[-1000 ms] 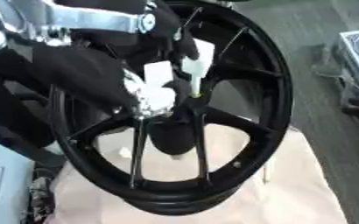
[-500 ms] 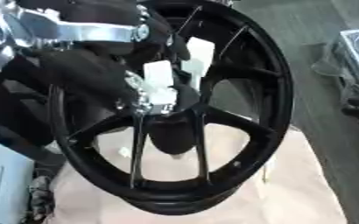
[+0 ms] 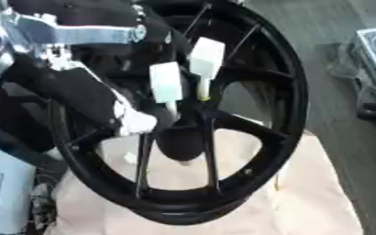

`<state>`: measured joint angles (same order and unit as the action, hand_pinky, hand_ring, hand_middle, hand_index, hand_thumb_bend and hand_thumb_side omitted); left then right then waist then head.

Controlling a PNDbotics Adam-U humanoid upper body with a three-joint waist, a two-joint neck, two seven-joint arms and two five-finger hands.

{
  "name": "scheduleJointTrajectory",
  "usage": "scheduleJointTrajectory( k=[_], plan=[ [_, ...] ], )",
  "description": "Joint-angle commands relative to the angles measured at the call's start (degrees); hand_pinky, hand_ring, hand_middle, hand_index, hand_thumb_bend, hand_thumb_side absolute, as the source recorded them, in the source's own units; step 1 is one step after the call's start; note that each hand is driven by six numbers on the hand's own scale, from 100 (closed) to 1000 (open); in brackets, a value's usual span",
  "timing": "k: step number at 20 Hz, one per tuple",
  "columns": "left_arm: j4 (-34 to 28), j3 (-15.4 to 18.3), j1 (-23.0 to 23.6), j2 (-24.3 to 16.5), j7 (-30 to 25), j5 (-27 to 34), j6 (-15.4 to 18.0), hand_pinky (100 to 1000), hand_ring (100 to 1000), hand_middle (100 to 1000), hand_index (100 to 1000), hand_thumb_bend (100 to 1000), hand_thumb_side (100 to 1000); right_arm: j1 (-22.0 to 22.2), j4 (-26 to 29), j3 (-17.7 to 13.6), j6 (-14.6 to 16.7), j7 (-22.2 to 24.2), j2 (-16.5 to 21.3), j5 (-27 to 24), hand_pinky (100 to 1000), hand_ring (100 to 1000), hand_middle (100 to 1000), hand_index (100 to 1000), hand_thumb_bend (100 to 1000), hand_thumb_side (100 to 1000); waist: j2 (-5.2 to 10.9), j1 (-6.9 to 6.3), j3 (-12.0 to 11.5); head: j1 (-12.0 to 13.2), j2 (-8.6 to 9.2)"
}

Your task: Pull the pin out of the wheel hub.

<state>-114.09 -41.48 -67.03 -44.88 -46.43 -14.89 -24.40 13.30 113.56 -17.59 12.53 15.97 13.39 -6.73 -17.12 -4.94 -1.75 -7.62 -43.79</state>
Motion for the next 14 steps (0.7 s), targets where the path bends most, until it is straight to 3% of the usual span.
scheduleJointTrajectory(
  k=[1,14],
  plan=[
    [-0.5,2.01,-0.41,-1.41,-5.09,-1.27,-6.55,956,890,798,944,406,230,-0.1,1.03,-0.07,-0.21,0.09,0.56,0.39,1000,821,814,916,100,667,0.58,0.2,0.12,0.13,-0.33],
    [-0.5,2.5,0.46,-0.66,-3.09,-2.43,-13.02,953,899,803,933,322,385,-0.63,1.03,0.1,-0.74,0.05,0.25,1.32,1000,817,810,916,100,670,0.01,0.04,0.57,0.32,-0.22]
  ],
)
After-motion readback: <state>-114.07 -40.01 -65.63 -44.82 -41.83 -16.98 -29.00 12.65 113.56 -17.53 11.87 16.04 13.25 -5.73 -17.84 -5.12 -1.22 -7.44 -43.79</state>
